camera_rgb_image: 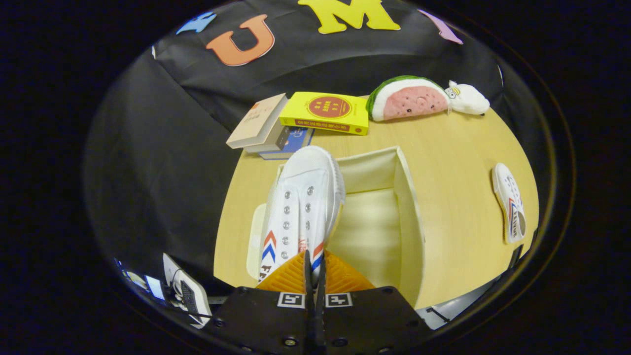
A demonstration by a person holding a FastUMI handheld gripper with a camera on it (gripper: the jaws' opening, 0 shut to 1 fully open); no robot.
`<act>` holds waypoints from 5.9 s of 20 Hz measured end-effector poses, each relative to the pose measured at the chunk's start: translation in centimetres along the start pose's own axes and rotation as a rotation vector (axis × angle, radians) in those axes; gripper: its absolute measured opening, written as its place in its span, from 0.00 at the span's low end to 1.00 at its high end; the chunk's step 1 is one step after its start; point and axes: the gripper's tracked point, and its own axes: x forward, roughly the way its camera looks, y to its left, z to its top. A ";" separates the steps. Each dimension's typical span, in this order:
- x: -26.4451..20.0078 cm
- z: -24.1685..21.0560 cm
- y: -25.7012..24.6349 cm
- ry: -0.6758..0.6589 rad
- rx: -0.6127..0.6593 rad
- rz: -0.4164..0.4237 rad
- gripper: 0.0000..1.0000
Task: Open the storage box then place both shoes into the box .Put the left shoe in first, then the right shoe, with the right side of both shoes facing outward in a uniform manner.
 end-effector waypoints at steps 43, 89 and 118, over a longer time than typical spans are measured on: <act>-10.0 1.9 -46.0 -0.156 -0.044 -0.283 0.94; -0.2 3.4 -49.9 -0.114 0.083 -0.018 0.00; -5.5 6.8 -49.2 -0.325 -0.096 -0.196 0.86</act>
